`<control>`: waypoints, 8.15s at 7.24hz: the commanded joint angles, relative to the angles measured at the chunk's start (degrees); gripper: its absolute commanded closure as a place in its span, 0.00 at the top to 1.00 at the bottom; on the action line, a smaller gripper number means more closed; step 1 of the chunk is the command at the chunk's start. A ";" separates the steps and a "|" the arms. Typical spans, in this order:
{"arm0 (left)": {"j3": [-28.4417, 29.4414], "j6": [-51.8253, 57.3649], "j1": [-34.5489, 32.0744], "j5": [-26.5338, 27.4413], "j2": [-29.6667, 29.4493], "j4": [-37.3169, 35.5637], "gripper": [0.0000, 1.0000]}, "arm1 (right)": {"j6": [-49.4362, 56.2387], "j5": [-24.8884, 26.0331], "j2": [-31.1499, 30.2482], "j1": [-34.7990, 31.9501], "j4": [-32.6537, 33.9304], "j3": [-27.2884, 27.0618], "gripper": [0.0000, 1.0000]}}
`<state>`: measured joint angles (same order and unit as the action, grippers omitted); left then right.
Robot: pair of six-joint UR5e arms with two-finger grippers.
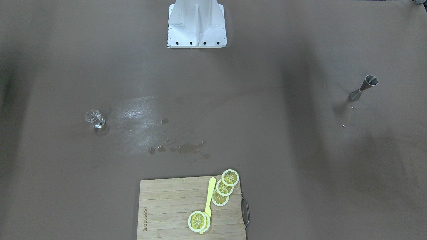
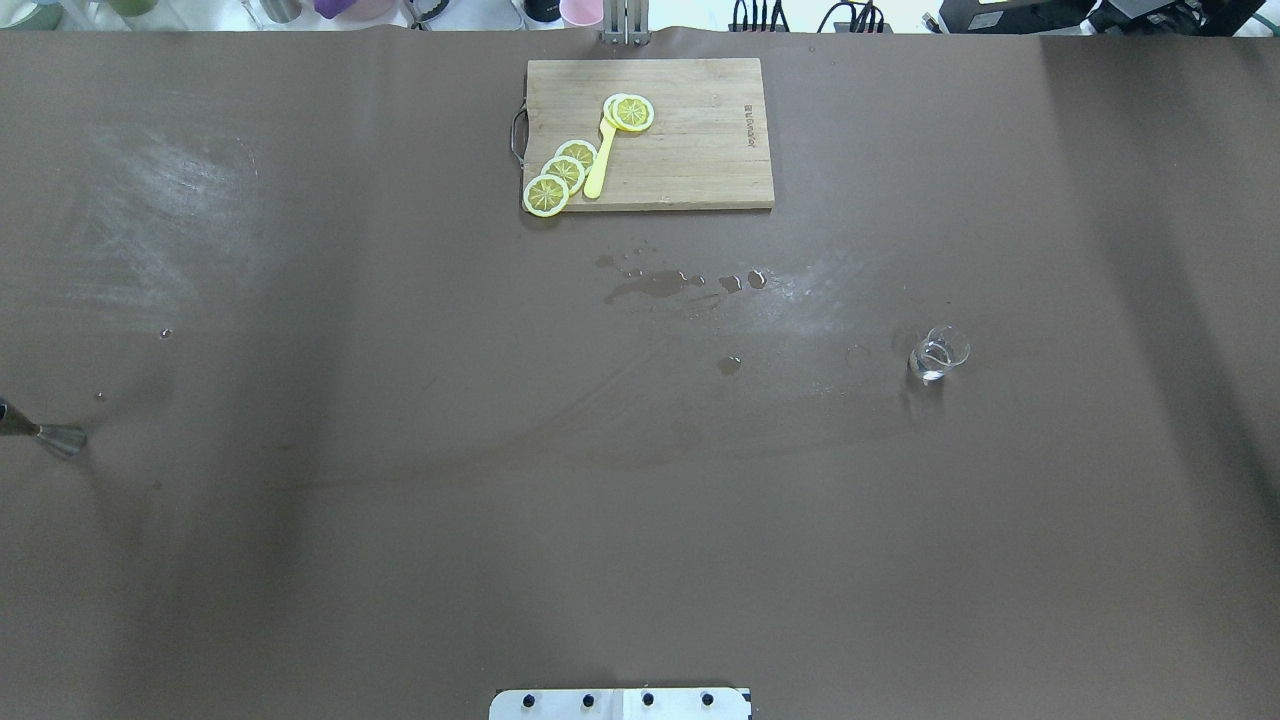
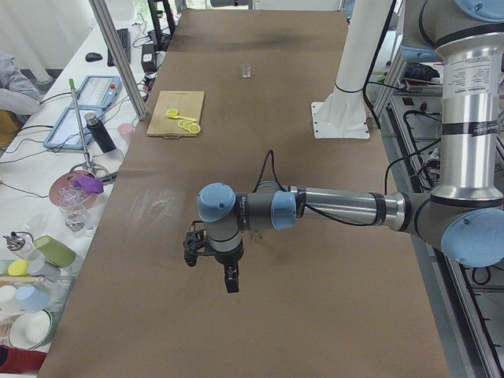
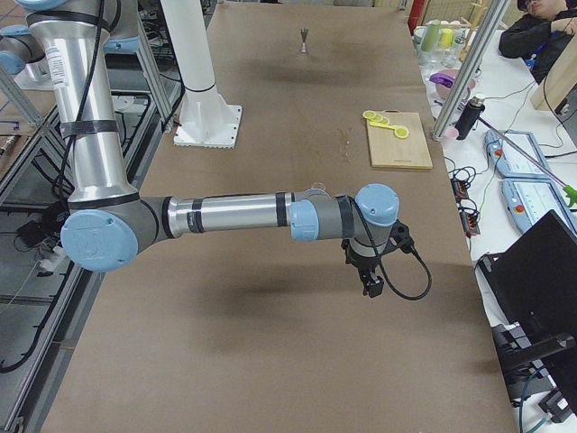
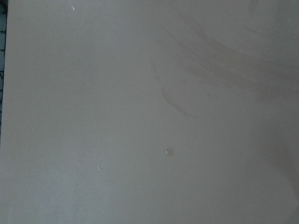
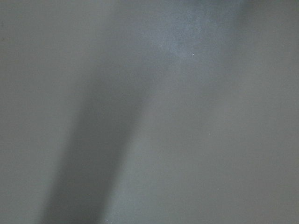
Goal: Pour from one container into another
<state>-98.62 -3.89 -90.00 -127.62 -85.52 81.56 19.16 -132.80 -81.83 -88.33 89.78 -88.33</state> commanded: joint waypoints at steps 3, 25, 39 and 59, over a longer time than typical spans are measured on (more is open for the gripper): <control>-1.93 7.35 0.00 -2.28 0.70 -0.26 0.98 | 0.00 -0.09 0.17 0.00 0.31 -0.08 1.00; -1.05 9.07 -0.09 -2.29 0.97 -0.26 0.98 | 0.00 0.09 0.09 0.00 -0.13 0.18 1.00; 3.09 6.62 -0.44 -1.41 1.23 20.56 0.98 | 2.82 -4.92 -2.28 2.98 -17.96 0.36 1.00; -1.18 1.95 -2.19 -8.01 9.18 20.74 0.98 | -9.09 -5.63 -4.57 31.28 -77.83 9.91 1.00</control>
<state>-95.98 -1.97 -91.25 -136.08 -79.93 102.33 6.52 -139.50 -86.57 -58.14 12.10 -80.35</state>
